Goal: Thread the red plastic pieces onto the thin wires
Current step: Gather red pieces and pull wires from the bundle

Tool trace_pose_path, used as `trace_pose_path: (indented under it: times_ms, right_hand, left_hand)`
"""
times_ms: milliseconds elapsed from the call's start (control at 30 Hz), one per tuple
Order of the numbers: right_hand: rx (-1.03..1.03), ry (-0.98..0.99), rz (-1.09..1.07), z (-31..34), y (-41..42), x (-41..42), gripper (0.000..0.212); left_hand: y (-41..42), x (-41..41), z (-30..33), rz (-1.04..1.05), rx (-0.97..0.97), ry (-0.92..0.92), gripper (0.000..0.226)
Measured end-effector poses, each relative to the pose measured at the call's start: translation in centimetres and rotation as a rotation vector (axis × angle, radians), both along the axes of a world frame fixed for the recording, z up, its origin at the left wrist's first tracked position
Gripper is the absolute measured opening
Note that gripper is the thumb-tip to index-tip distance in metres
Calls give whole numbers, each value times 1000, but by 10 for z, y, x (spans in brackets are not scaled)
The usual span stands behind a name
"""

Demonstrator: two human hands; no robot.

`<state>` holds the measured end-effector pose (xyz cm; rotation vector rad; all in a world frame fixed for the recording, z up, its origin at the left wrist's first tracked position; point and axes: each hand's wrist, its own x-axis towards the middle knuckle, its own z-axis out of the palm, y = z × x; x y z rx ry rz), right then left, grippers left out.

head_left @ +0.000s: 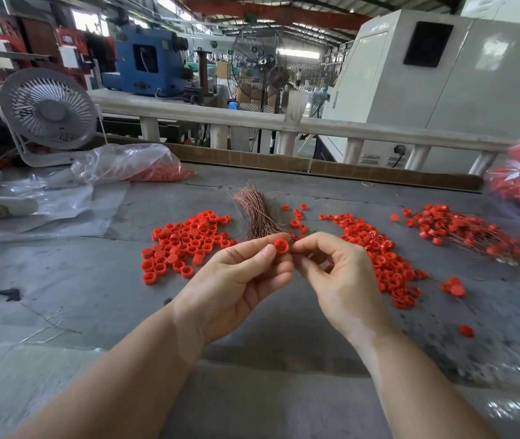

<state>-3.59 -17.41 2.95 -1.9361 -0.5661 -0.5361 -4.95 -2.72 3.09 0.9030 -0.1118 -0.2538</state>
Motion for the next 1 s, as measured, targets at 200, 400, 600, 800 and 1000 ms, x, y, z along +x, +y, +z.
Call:
trace_pose_path:
  times_ms: [200,400,600,800,1000]
  right_hand:
    - [-13,-4,-15,-1,-1,1,12]
    - [-9,-3,-10,-1,-1,0,14]
    - [-10,3,-6,-1,-1,0,14]
    - [-14,-5,-17,-1,-2,-1,16]
    - [-21,1,-32,-1,-2,1,15]
  left_hand:
    - [1,0,0,-29,-20,6,26]
    - [0,0,0,-8,-3,10,25]
    - [1,1,-1,-2,7,4,25]
    - [0,0,-1,10,10,2,23]
    - [-1,0,1,0,2,8,25]
